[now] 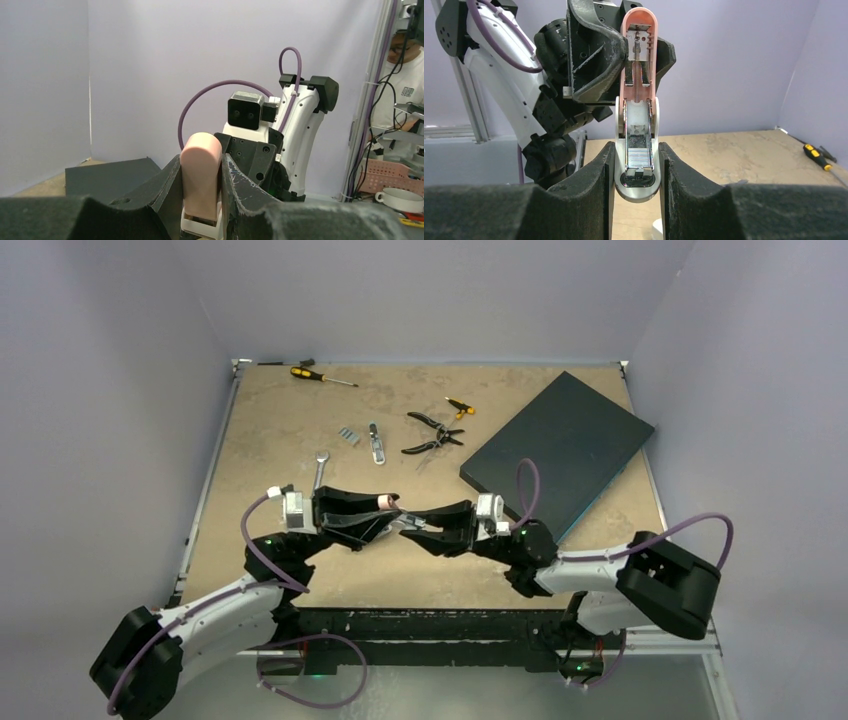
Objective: Unload the staples from the stapler
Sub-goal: Unload the staple at the center of the board.
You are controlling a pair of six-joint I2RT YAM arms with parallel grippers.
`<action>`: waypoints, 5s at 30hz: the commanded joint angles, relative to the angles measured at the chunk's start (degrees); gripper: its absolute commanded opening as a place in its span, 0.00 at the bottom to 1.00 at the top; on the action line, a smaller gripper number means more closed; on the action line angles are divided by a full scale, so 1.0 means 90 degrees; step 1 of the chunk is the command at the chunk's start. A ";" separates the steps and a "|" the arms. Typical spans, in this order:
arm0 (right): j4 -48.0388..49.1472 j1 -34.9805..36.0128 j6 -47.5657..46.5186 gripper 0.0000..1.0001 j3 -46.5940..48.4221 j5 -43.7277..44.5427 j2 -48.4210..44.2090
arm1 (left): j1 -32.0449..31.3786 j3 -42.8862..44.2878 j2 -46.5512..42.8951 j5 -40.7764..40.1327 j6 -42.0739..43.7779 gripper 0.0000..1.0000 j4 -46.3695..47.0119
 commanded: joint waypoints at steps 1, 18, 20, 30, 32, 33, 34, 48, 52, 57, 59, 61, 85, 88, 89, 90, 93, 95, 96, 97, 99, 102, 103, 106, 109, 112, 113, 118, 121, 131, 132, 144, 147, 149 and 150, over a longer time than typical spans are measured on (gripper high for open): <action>-0.0094 0.0016 0.0184 0.00 -0.0031 0.0505 0.0616 | 0.0061 0.0101 -0.0356 -0.1391 0.0227 0.00 0.2146; 0.1497 0.0165 0.0789 0.16 0.0230 0.0708 0.2131 | 0.0057 0.0179 -0.0694 -0.1512 0.0404 0.00 0.1338; 0.1012 0.0165 0.0442 0.21 0.0171 0.0807 0.1747 | 0.0063 0.0180 -0.0914 -0.1453 0.0600 0.00 0.0846; -0.2219 0.0161 -0.0875 0.47 0.0062 0.0994 -0.0463 | 0.0055 0.0511 -0.1635 -0.0935 0.1761 0.00 -0.1812; -0.2718 0.0163 -0.1102 0.51 0.0064 0.0911 -0.0761 | 0.0059 0.0584 -0.1637 -0.0850 0.1905 0.00 -0.2084; -0.2933 0.0160 -0.1185 0.54 0.0064 0.0855 -0.0897 | 0.0061 0.0621 -0.1627 -0.0822 0.1966 0.00 -0.2196; -0.3141 0.0162 -0.1249 0.56 0.0064 0.0819 -0.1021 | 0.0062 0.0653 -0.1628 -0.0807 0.2023 0.00 -0.2297; -0.6441 0.0157 -0.0980 0.62 0.0049 0.2429 -0.3951 | 0.0051 0.1418 -0.0681 -0.0476 0.3440 0.00 -0.5033; -0.7424 0.0152 -0.0679 0.62 0.0144 0.2978 -0.4892 | 0.0023 0.1619 0.0193 -0.0153 0.4034 0.00 -0.5532; -0.8489 0.0159 -0.0443 0.62 0.0385 0.3642 -0.5670 | -0.0618 0.2371 0.1025 -0.0776 0.5271 0.00 -0.7004; -0.8721 0.0151 -0.0361 0.62 0.0467 0.3917 -0.5888 | -0.1001 0.2797 0.1397 -0.1312 0.5838 0.00 -0.7780; -0.8831 0.0155 -0.0324 0.62 0.0532 0.4112 -0.6093 | -0.1178 0.3214 0.1892 -0.1639 0.6153 0.00 -0.8399; -0.9402 0.0154 -0.0292 0.62 0.0777 0.4591 -0.6494 | -0.2564 0.5783 0.4814 -0.4040 0.7510 0.00 -1.2259; -0.9391 0.0153 -0.0285 0.62 0.0777 0.4580 -0.6532 | -0.2579 0.5765 0.4743 -0.4133 0.7498 0.00 -1.2216; -0.9391 0.0154 -0.0287 0.62 0.0785 0.4561 -0.6547 | -0.2588 0.5716 0.4641 -0.4152 0.7455 0.00 -1.2105; -0.9390 0.0154 -0.0314 0.62 0.0793 0.4540 -0.6558 | -0.2585 0.5650 0.4510 -0.4140 0.7422 0.00 -1.1974; -0.9378 0.0157 -0.0380 0.62 0.0795 0.4439 -0.6668 | -0.2586 0.5293 0.3846 -0.3967 0.7170 0.00 -1.1251; -0.9366 0.0151 -0.0428 0.62 0.0791 0.4255 -0.6766 | -0.2590 0.4911 0.3203 -0.3782 0.6937 0.00 -1.0613; -0.9348 0.0156 -0.0455 0.62 0.0787 0.4128 -0.6829 | -0.2590 0.4680 0.2805 -0.3684 0.6782 0.00 -1.0189; -0.9325 0.0158 -0.0489 0.62 0.0778 0.3994 -0.6890 | -0.2587 0.4402 0.2406 -0.3623 0.6594 0.00 -0.9755; -0.9261 0.0154 -0.0543 0.62 0.0766 0.3695 -0.7010 | -0.2587 0.3824 0.1583 -0.3538 0.6245 0.00 -0.8915; -0.9059 0.0158 -0.0564 0.62 0.0750 0.3380 -0.7134 | -0.2577 0.2999 0.0251 -0.3478 0.5757 0.00 -0.7868; -0.8963 0.0157 -0.0593 0.63 0.0734 0.3229 -0.7158 | -0.2574 0.2795 -0.0098 -0.3336 0.5653 0.00 -0.7685; -0.8588 0.0155 -0.0734 0.67 0.0683 0.2364 -0.7070 | -0.2574 0.2321 -0.1056 -0.2834 0.5336 0.00 -0.7185; -0.8085 0.0160 -0.1280 0.71 0.0753 0.0931 -0.6369 | -0.2573 0.1976 -0.1779 -0.2167 0.5033 0.00 -0.6644; -0.7853 0.0157 -0.1870 0.74 0.1171 -0.0275 -0.5221 | -0.2580 0.1857 -0.2113 -0.1465 0.4798 0.00 -0.6274; -0.7765 0.0157 -0.1969 0.74 0.1321 -0.0453 -0.4826 | -0.2575 0.1871 -0.2154 -0.1273 0.4763 0.00 -0.6231; -0.7030 0.0160 -0.2445 0.76 0.1836 -0.0810 -0.3604 | -0.2581 0.1904 -0.2185 -0.0606 0.4649 0.00 -0.6151; -0.6802 0.0157 -0.2501 0.76 0.2102 -0.1067 -0.3090 | -0.2581 0.1840 -0.2217 -0.0485 0.4587 0.00 -0.6006; -0.6242 0.0163 -0.2154 0.69 0.2236 -0.1542 -0.2376 | -0.2579 0.1784 -0.2195 -0.0494 0.4642 0.00 -0.5819; -0.6245 0.0175 -0.2142 0.68 0.2246 -0.1567 -0.2327 | -0.2582 0.1770 -0.2192 -0.0540 0.4657 0.00 -0.5815; -0.5933 0.0184 -0.2038 0.51 0.2212 -0.1592 -0.2022 | -0.2578 0.1719 -0.2166 -0.0927 0.4709 0.00 -0.5789; -0.5806 0.0180 -0.1954 0.51 0.2185 -0.1620 -0.1999 | -0.2580 0.1727 -0.2146 -0.0937 0.4715 0.00 -0.5827; -0.5708 0.0180 -0.1903 0.56 0.2134 -0.1614 -0.2008 | -0.2581 0.1711 -0.2128 -0.0944 0.4705 0.00 -0.5831; -0.5679 0.0185 -0.1883 0.58 0.2111 -0.1595 -0.2017 | -0.2583 0.1709 -0.2126 -0.0954 0.4706 0.00 -0.5836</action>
